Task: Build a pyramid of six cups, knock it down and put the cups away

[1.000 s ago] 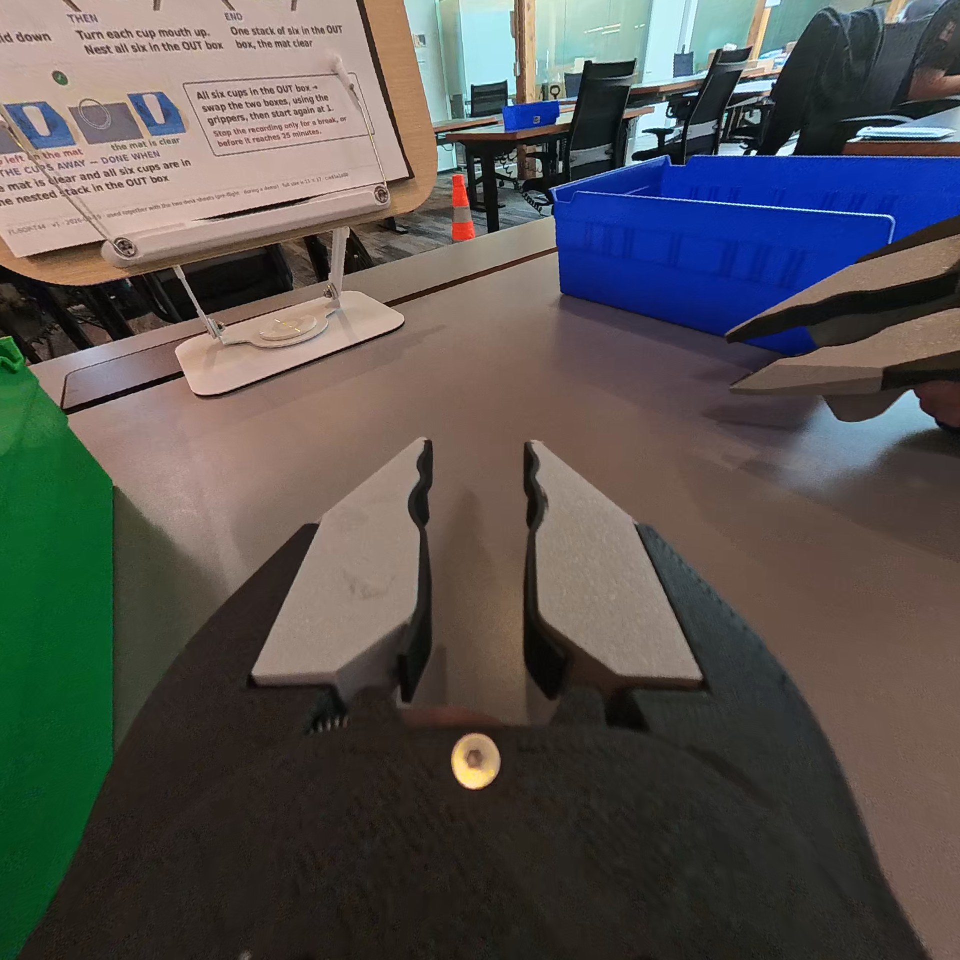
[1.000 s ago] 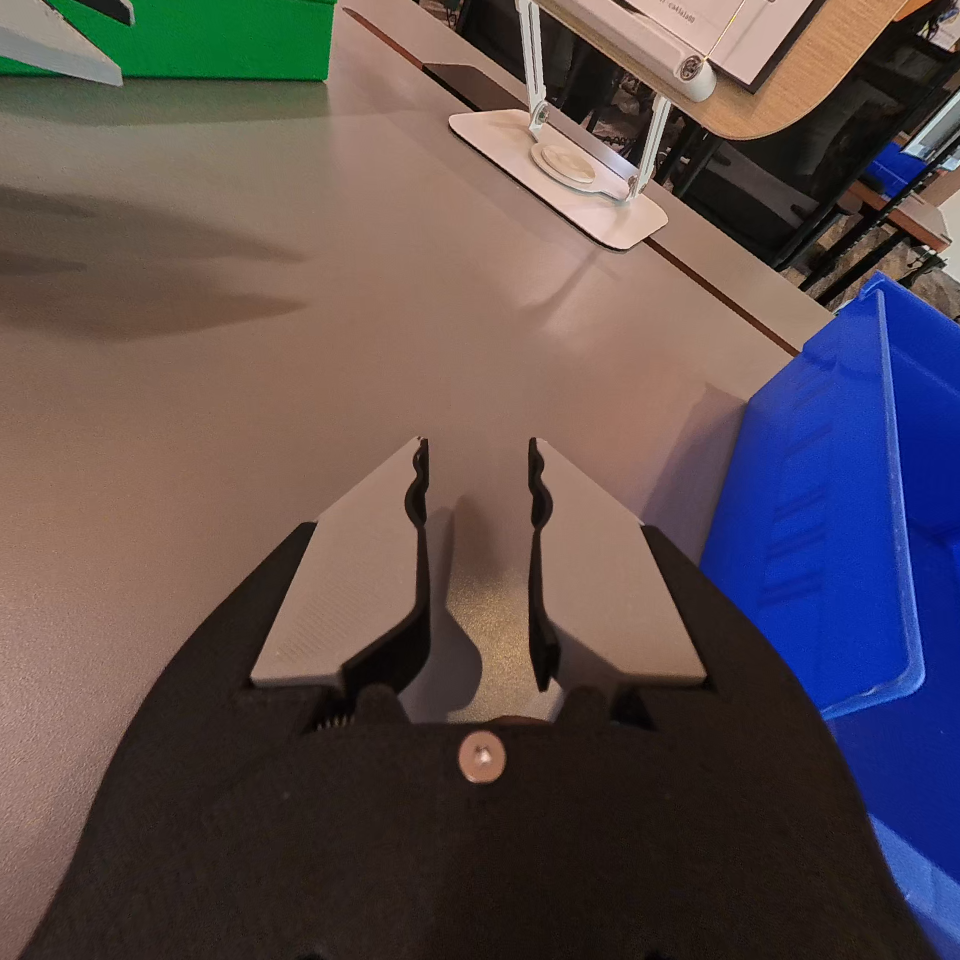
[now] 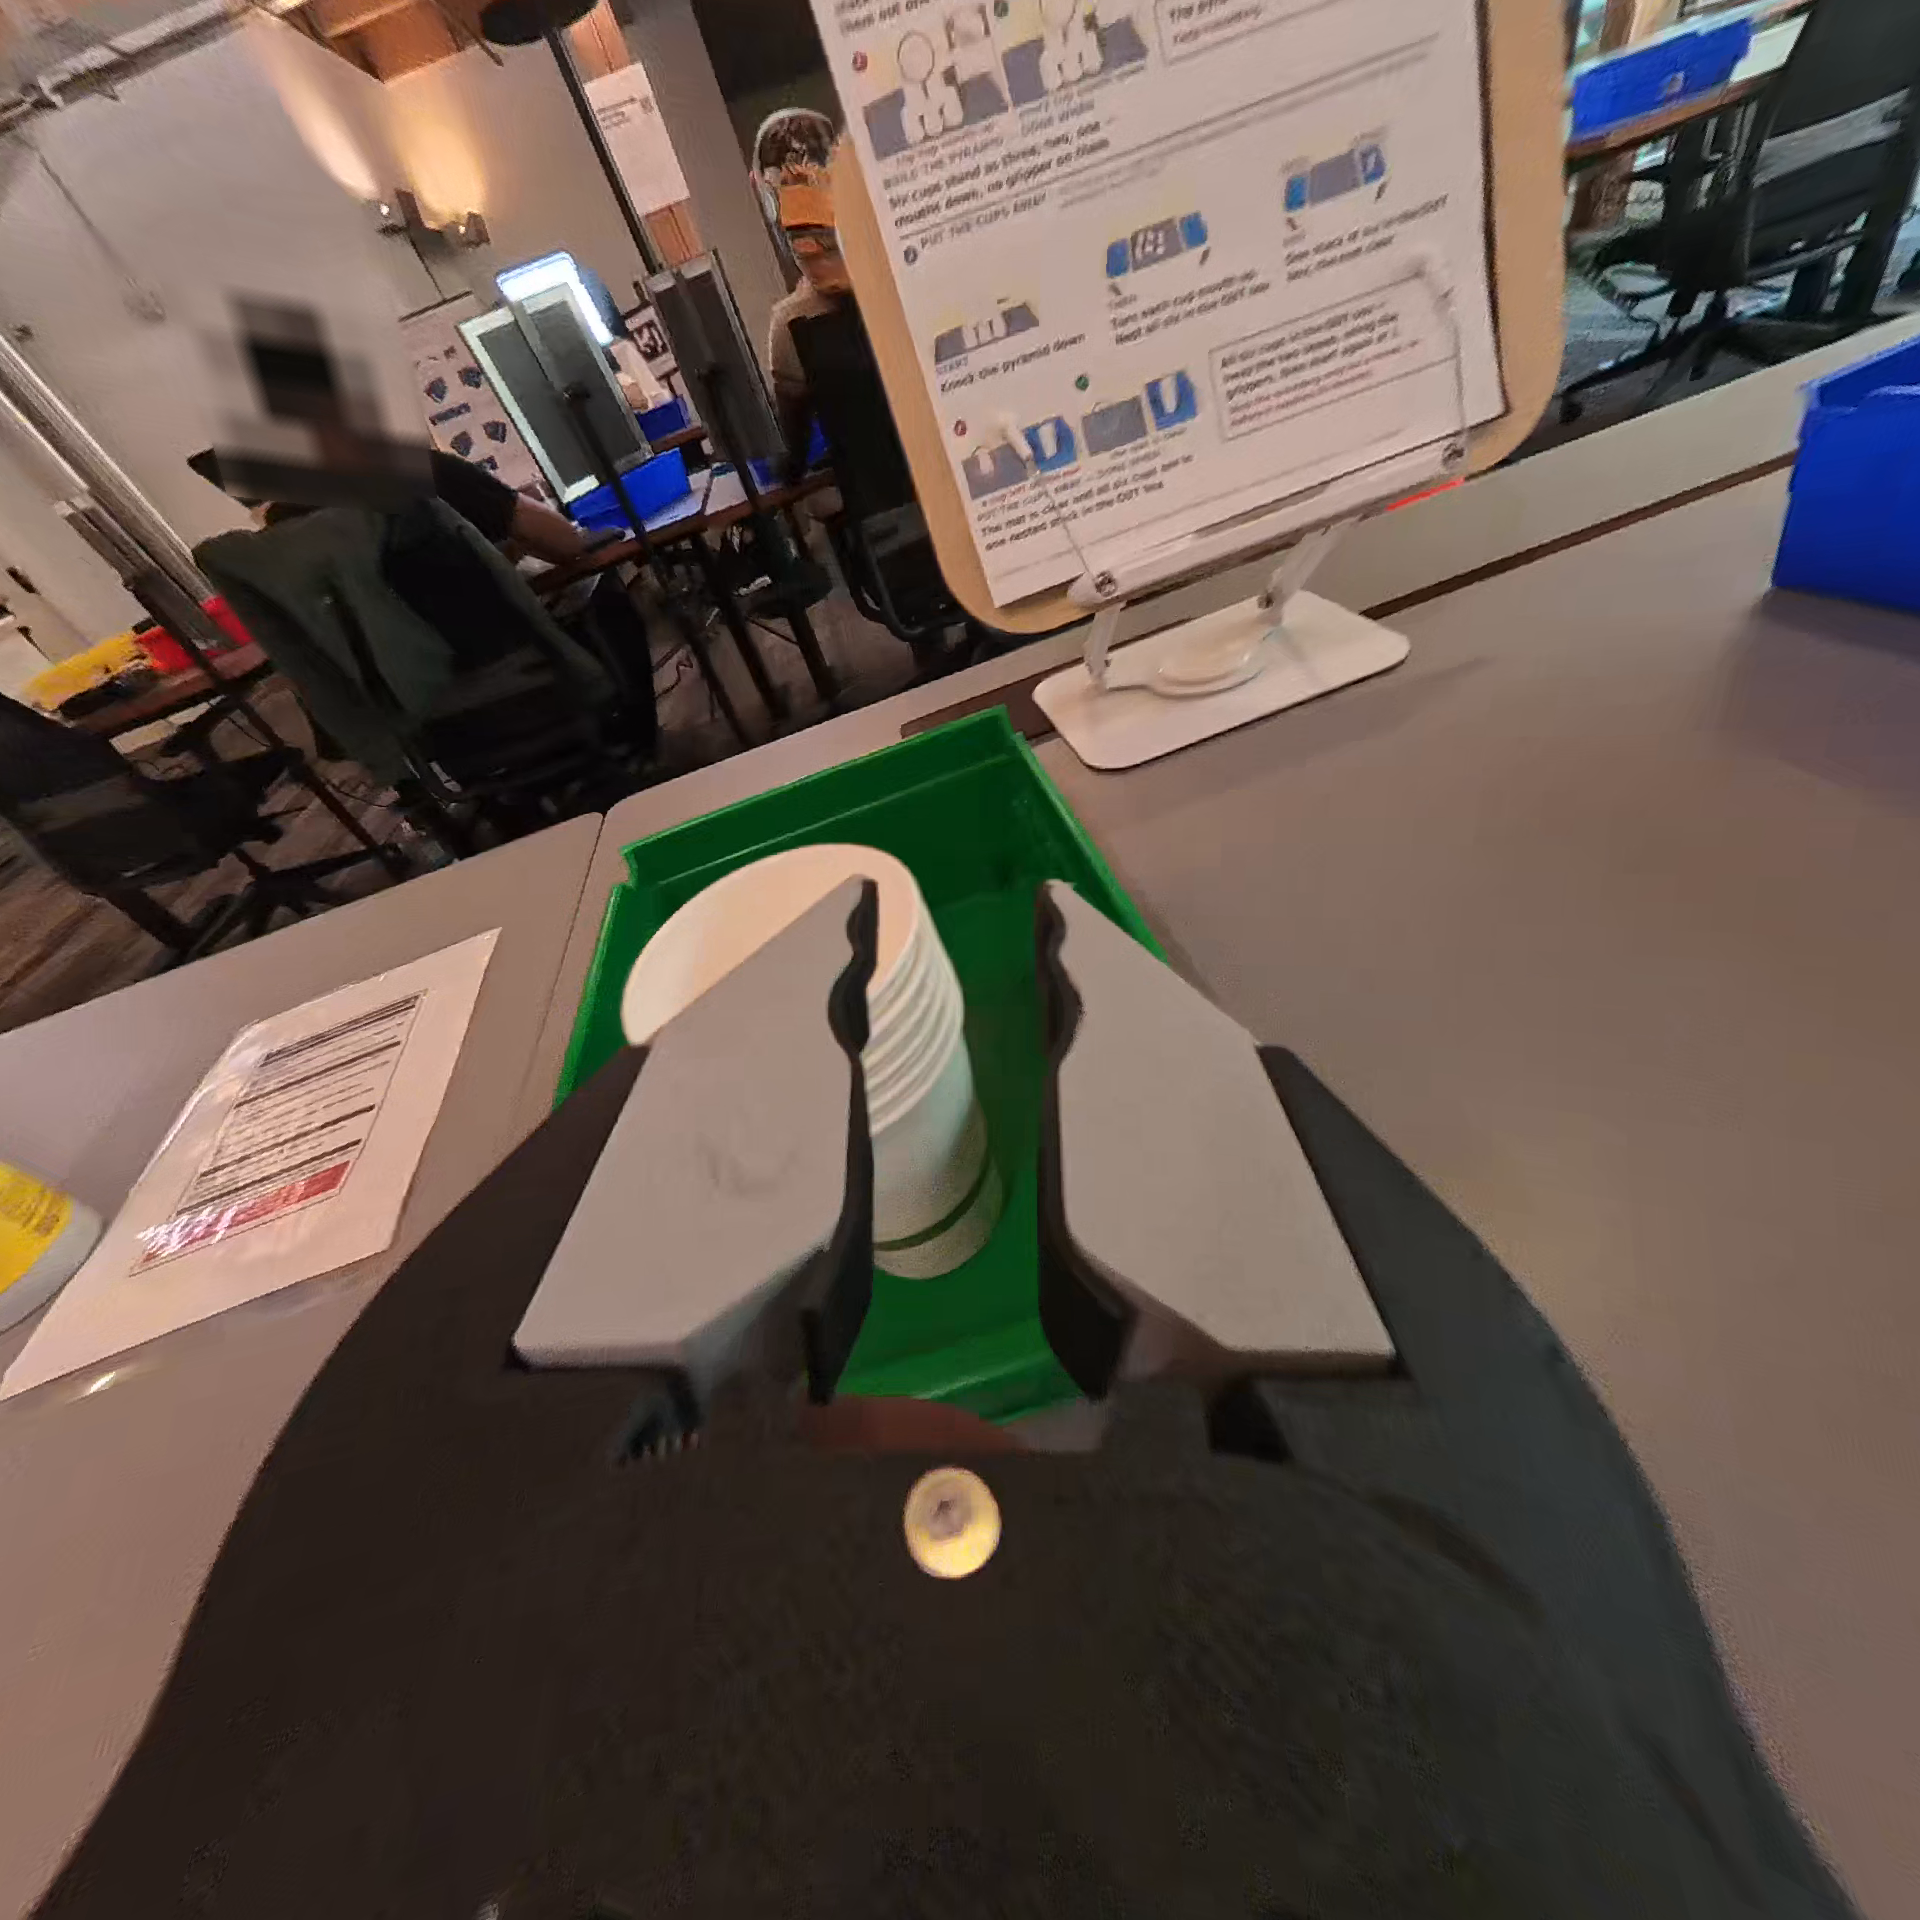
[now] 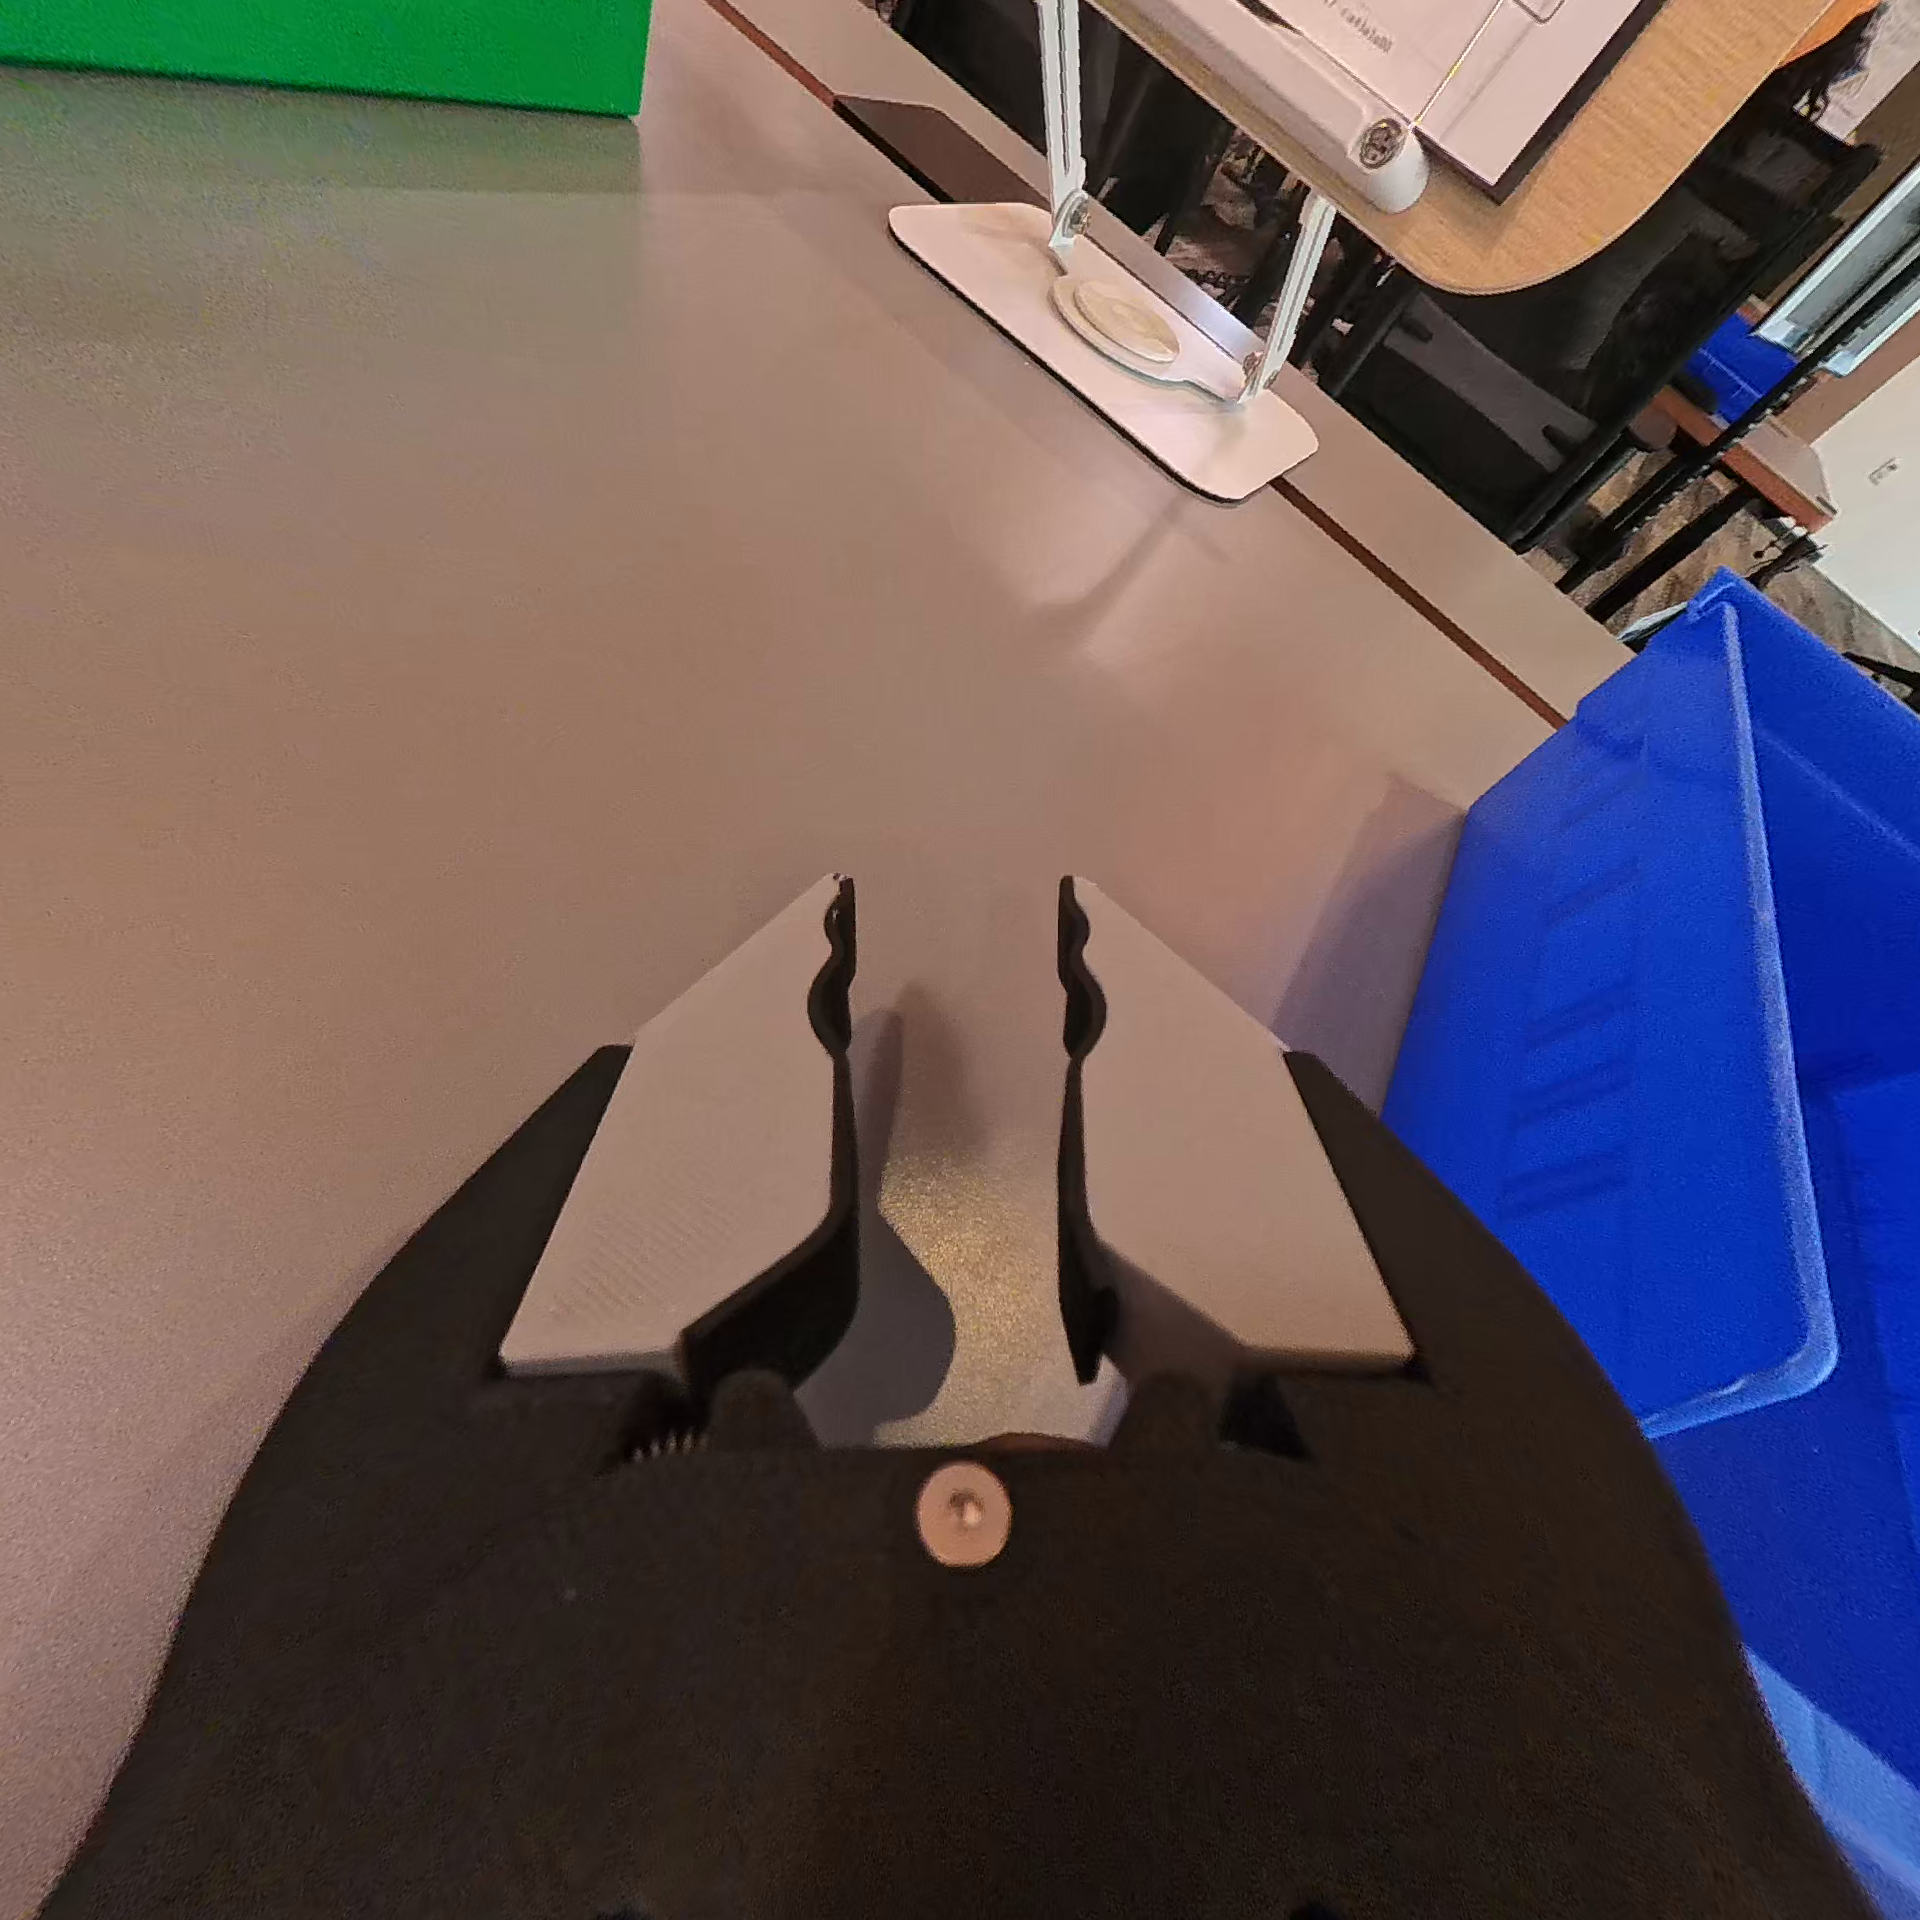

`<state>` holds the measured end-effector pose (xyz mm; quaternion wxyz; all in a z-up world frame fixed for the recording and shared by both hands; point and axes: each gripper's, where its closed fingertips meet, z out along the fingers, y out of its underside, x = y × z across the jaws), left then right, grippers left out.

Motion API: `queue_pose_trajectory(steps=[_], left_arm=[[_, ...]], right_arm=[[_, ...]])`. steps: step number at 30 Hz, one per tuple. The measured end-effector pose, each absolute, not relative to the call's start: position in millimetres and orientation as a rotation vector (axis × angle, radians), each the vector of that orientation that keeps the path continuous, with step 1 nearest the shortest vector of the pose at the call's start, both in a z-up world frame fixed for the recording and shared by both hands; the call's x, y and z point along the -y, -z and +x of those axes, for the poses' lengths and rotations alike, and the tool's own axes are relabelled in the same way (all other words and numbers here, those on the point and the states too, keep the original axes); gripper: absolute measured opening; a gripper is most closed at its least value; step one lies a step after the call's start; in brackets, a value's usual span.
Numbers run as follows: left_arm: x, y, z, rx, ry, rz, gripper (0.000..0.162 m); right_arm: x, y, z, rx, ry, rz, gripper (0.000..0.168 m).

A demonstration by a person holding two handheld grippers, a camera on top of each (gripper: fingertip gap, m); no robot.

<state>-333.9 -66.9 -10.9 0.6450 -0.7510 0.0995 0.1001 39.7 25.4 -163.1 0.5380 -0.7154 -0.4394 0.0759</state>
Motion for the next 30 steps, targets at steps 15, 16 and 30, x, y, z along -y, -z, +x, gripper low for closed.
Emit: queue_pose_trajectory(steps=[15,16,30], left_arm=[[46.0,40.9,-366.4,-0.204,-0.231,-1.742,0.025],[44.7,43.2,-367.1,-0.206,-0.239,-1.753,0.026],[35.4,56.4,-371.6,-0.227,-0.339,-1.791,0.022]], right_arm=[[-25.1,162.8,40.8,1.044,-0.162,-1.695,0.037],[-25.0,162.9,40.7,1.045,-0.164,-1.695,0.037],[-25.1,164.6,39.9,1.056,-0.157,-1.701,0.037]])
